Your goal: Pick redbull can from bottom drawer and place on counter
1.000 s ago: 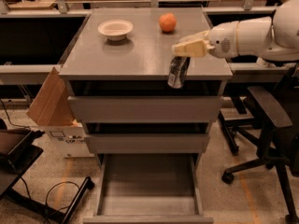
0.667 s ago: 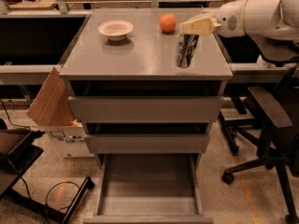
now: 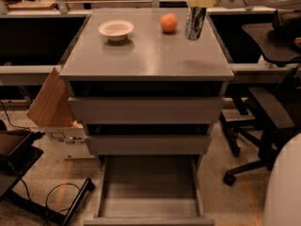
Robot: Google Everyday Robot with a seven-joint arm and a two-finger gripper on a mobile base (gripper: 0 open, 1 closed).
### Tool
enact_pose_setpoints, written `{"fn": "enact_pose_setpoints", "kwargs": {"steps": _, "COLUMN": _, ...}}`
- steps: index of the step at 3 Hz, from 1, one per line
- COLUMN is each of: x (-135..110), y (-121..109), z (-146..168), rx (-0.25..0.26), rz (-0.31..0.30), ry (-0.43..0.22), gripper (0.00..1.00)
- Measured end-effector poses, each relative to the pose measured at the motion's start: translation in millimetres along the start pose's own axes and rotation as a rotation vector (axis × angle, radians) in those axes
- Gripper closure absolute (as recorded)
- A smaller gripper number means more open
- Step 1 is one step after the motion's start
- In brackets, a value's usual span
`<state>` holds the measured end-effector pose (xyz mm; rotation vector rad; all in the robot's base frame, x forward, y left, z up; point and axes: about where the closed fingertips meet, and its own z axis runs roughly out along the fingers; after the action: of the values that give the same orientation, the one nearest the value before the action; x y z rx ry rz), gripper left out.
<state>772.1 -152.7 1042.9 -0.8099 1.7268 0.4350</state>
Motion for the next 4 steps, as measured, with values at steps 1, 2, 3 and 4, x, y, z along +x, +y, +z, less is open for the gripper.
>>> {"fn": "enact_pose_setpoints", "kwargs": {"steps": 1, "x": 15, "y": -10, "z": 28, "rx": 0.012, "rz": -0.009, "ry": 0.041, "gripper": 1.0}}
{"fn": "enact_pose_setpoints", "kwargs": {"steps": 2, "x": 46, "y": -9, "z": 66, "rx": -0.008, "rz": -0.022, "ry": 0.099, "gripper": 1.0}}
{"fn": "enact_pose_setpoints", "kwargs": {"steps": 3, "x": 72, "y": -2, "z": 87, "rx": -0.049, "rz": -0.014, "ry": 0.101, "gripper": 1.0}}
{"fn": "enact_pose_setpoints", "kwargs": {"steps": 4, "x": 73, "y": -1, "z": 89, "rx": -0.052, "rz": -0.014, "ry": 0.102, "gripper": 0.82}}
